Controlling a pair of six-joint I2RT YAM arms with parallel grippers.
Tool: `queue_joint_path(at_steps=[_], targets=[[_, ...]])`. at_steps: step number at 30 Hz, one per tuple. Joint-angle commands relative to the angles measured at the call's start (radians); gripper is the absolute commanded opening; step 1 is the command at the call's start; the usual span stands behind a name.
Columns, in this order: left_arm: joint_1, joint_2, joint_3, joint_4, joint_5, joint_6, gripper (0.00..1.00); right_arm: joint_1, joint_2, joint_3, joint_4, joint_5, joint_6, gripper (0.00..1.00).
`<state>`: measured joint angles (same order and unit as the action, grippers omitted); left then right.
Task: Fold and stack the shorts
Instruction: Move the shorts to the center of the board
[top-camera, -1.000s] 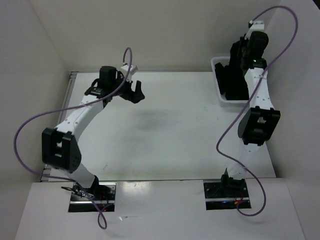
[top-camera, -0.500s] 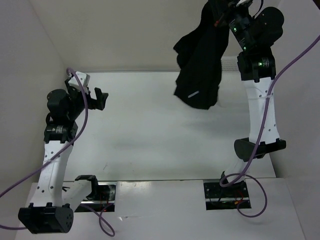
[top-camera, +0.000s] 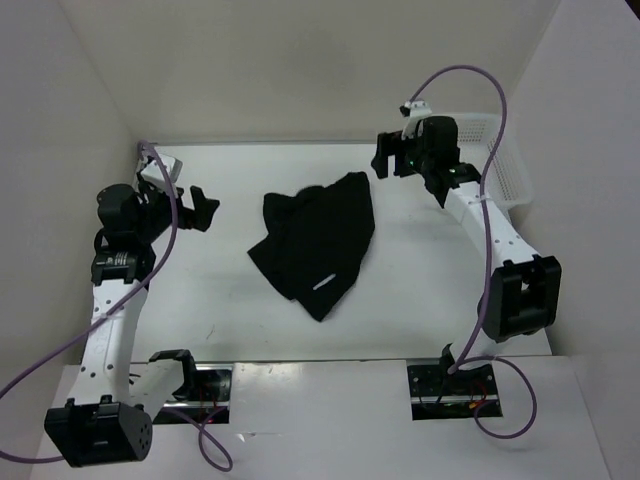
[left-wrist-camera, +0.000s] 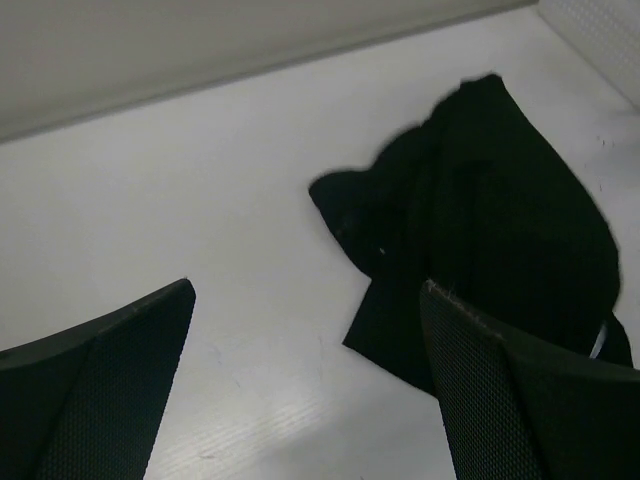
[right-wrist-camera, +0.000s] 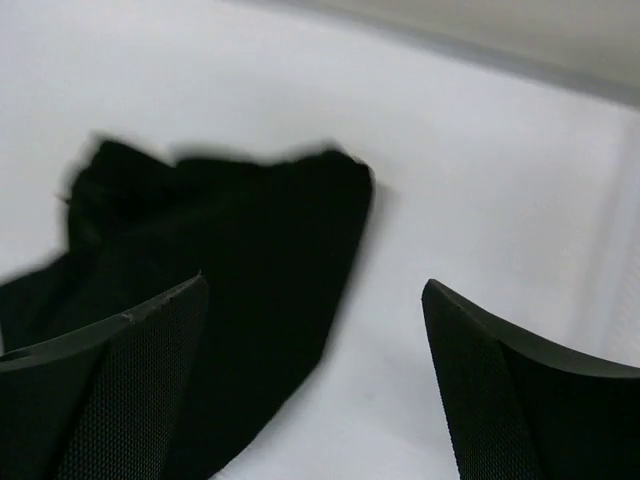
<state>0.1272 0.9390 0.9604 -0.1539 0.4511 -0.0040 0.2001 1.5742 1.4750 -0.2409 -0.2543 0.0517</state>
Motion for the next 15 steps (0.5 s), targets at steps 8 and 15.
queue_joint_path(at_steps=[8, 15], targets=[[-0.03, 0.032, -0.189, -0.153, 0.198, 0.004, 1.0, 0.199, -0.045, -0.058, -0.069, 0.015, -0.452, 0.91], [-0.107, 0.116, -0.213, -0.177, 0.297, 0.004, 1.0, 0.24, 0.226, 0.096, -0.018, 0.046, -0.386, 0.87]])
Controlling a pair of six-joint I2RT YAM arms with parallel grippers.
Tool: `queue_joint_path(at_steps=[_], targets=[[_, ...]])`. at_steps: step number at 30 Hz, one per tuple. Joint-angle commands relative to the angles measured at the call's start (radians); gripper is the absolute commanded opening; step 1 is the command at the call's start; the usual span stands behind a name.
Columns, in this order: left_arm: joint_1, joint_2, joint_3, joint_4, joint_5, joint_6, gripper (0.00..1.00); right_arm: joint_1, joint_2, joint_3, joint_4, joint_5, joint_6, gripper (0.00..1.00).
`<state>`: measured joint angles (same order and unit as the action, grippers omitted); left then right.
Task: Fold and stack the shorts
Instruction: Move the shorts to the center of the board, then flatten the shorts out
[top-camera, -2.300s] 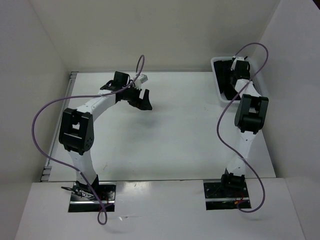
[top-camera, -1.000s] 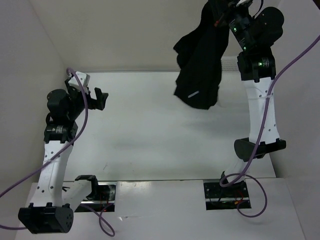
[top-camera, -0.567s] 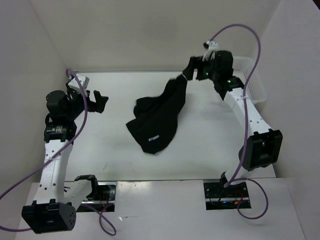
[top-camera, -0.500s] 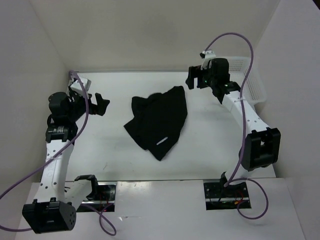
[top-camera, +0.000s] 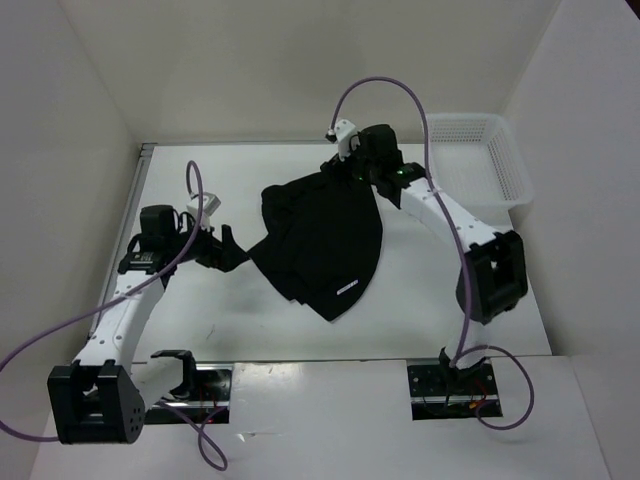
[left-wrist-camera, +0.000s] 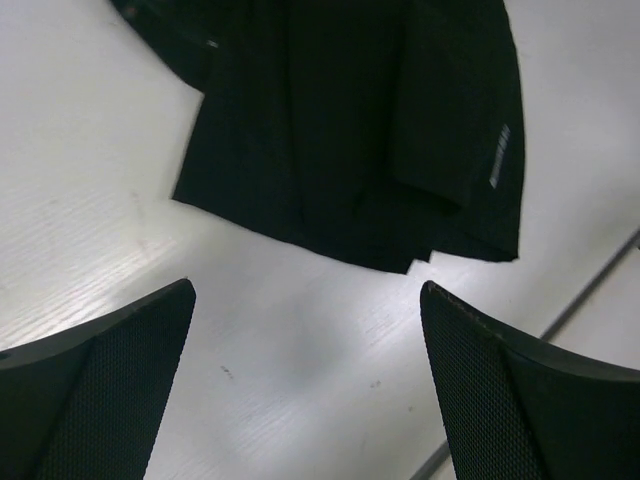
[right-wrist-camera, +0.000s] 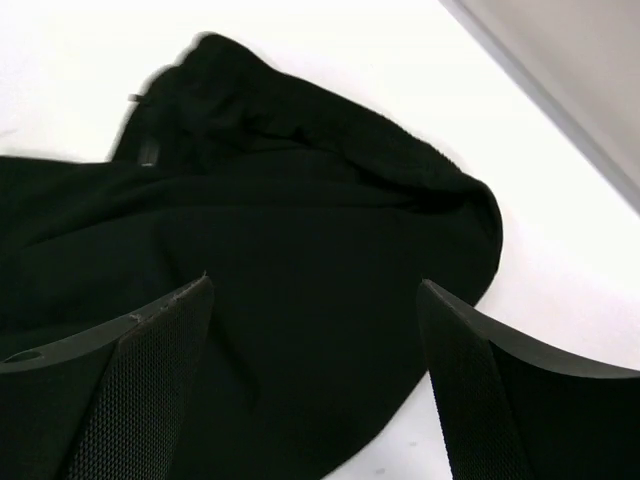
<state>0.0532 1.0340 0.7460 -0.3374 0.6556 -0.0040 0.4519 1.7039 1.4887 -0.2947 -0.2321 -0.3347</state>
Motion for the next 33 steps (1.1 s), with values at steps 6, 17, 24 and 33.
queue_joint_path(at_steps=[6, 17, 24, 33], targets=[[-0.044, 0.135, 0.012, 0.133, 0.142, 0.004, 1.0, -0.001, 0.403, 0.35, 0.062, 0.094, 0.089, 0.88], [-0.384, 0.448, 0.113, 0.201, -0.135, 0.004, 1.0, 0.079, 0.855, 0.832, 0.005, 0.26, -0.004, 0.99], [-0.486, 0.621, 0.183, 0.253, -0.254, 0.004, 1.0, 0.11, 0.899, 0.792, -0.026, 0.272, -0.015, 0.99], [-0.547, 0.702, 0.248, 0.27, -0.333, 0.004, 0.97, 0.11, 0.912, 0.749, -0.044, 0.293, -0.003, 0.34]])
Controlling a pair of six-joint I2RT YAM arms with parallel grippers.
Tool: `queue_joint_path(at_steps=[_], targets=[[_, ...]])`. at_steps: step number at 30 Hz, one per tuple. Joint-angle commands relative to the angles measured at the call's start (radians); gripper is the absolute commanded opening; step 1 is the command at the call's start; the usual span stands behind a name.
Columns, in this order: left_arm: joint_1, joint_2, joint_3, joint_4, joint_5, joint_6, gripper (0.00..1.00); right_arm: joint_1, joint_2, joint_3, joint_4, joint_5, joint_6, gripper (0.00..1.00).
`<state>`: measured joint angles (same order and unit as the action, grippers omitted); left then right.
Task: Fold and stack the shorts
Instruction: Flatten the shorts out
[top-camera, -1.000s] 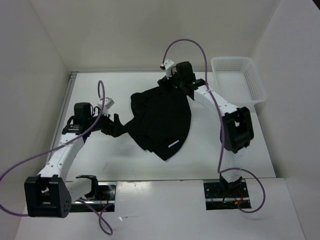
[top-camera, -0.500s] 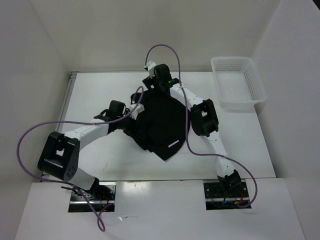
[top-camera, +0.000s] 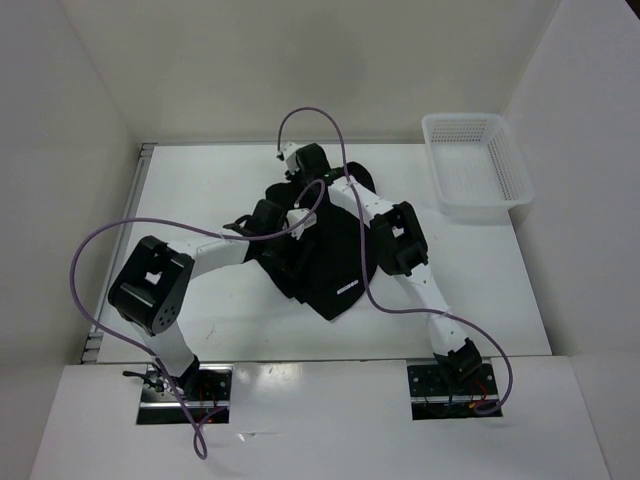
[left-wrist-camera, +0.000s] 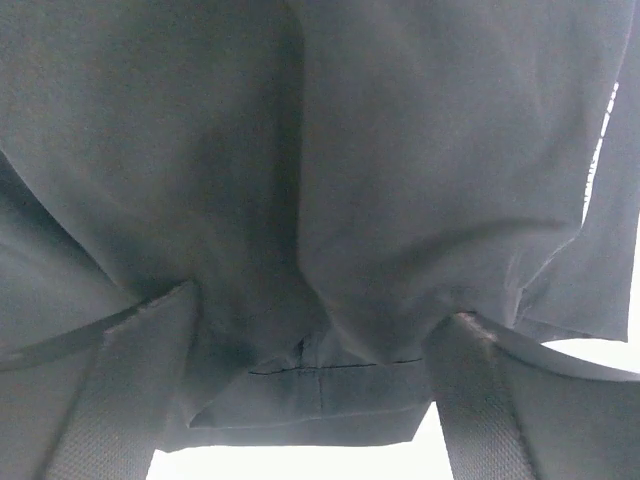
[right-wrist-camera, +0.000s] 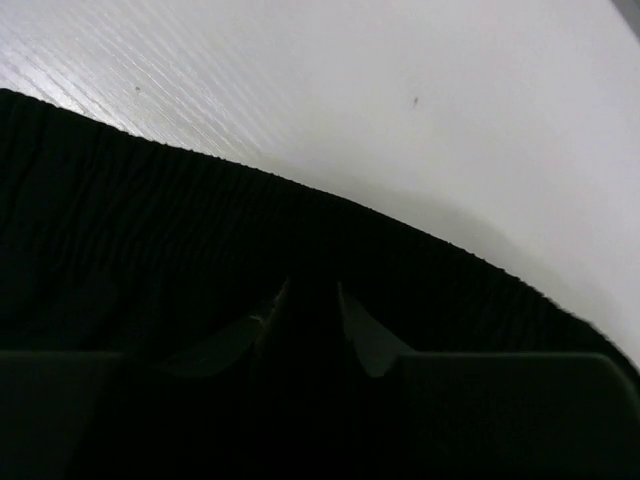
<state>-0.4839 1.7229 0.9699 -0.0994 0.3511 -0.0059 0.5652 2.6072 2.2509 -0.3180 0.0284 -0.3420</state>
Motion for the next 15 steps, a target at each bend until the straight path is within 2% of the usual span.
queue_joint_path(at_steps=[1, 2, 3, 4, 6, 8, 11, 15], targets=[[-0.01, 0.014, 0.024, 0.032, -0.029, 0.006, 0.92, -0.004, 0.008, -0.013, -0.012, 0.033, 0.005, 0.26], [-0.01, 0.014, 0.024, 0.032, -0.018, 0.006, 0.86, -0.004, -0.001, -0.013, -0.012, 0.042, 0.014, 0.2], [-0.01, 0.014, 0.024, 0.02, -0.006, 0.006, 0.79, -0.004, -0.001, -0.013, -0.012, 0.051, 0.014, 0.09], [-0.01, 0.014, 0.024, 0.006, 0.017, 0.006, 0.59, -0.004, -0.01, -0.002, -0.003, 0.051, 0.014, 0.06], [-0.01, -0.008, 0.015, 0.006, 0.026, 0.006, 0.27, -0.004, -0.021, 0.01, -0.003, 0.061, 0.024, 0.0], [-0.01, -0.019, 0.015, 0.006, 0.026, 0.006, 0.0, -0.004, -0.048, 0.021, 0.007, 0.096, 0.024, 0.0], [-0.01, -0.052, 0.015, -0.008, 0.026, 0.006, 0.0, -0.004, -0.114, 0.021, 0.026, 0.146, 0.024, 0.0], [0.063, -0.135, 0.044, -0.046, -0.041, 0.006, 0.0, -0.004, -0.245, -0.042, 0.051, 0.212, 0.003, 0.0]])
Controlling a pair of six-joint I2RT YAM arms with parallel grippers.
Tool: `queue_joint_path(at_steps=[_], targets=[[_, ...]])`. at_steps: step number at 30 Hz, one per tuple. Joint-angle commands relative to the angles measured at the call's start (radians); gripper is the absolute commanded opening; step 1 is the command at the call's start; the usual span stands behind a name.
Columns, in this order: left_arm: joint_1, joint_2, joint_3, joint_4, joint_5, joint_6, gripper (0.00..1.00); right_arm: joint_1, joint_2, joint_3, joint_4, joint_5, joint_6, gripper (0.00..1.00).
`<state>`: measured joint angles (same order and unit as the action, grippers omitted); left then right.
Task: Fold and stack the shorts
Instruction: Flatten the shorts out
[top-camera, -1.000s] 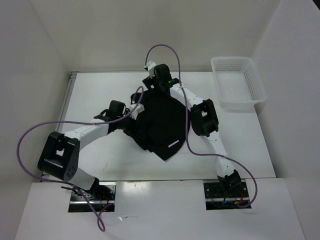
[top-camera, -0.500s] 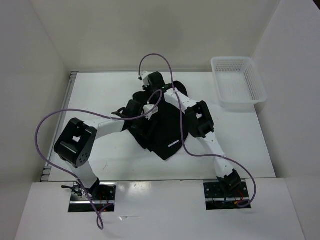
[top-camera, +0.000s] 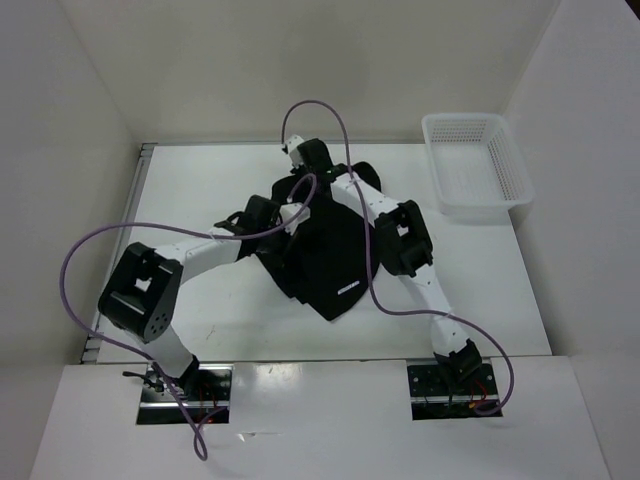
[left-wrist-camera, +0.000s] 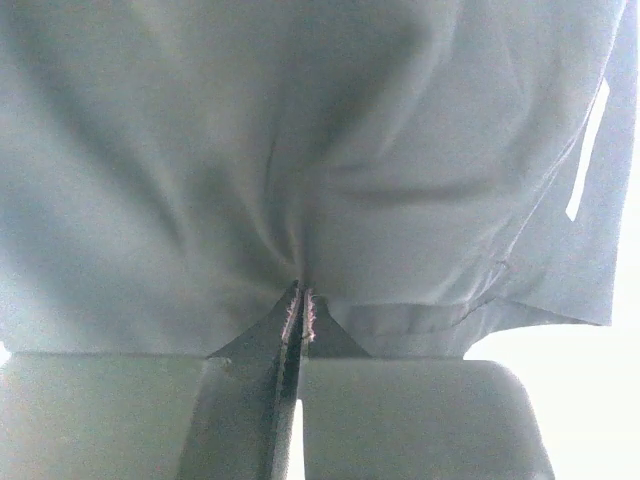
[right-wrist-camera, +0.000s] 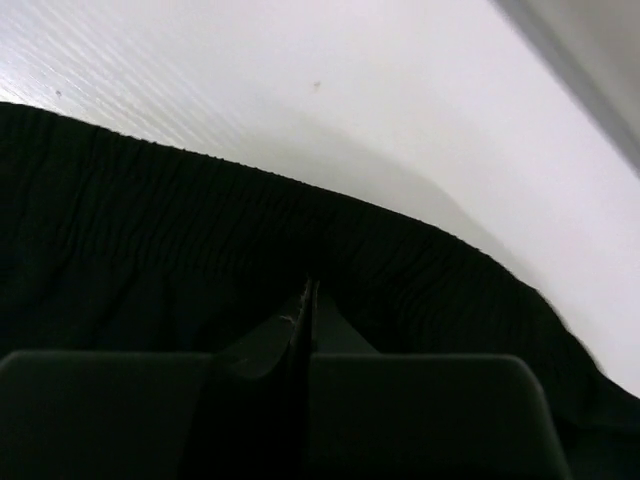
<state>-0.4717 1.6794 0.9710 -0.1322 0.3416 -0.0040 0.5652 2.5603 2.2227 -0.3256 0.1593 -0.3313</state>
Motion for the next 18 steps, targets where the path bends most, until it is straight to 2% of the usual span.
queue_joint_path(at_steps=[1, 6, 8, 11, 15, 18], targets=[[0.112, -0.105, 0.052, -0.041, -0.041, 0.004, 0.0, -0.013, -0.257, -0.023, 0.059, 0.092, -0.018, 0.0], [0.329, -0.222, 0.127, -0.115, -0.076, 0.004, 0.0, -0.025, -0.435, -0.092, 0.057, 0.114, -0.055, 0.0], [0.433, -0.257, 0.158, -0.147, -0.04, 0.004, 0.0, -0.025, -0.532, -0.136, 0.047, 0.114, -0.074, 0.0], [0.482, -0.364, 0.155, -0.158, -0.009, 0.004, 0.0, -0.025, -0.645, -0.26, 0.034, 0.103, -0.083, 0.0], [0.492, -0.464, 0.112, -0.149, -0.009, 0.004, 0.0, -0.025, -0.755, -0.438, 0.022, 0.115, -0.106, 0.0], [0.544, -0.495, 0.112, -0.1, -0.068, 0.004, 0.0, -0.051, -0.808, -0.523, 0.034, 0.127, -0.141, 0.0]])
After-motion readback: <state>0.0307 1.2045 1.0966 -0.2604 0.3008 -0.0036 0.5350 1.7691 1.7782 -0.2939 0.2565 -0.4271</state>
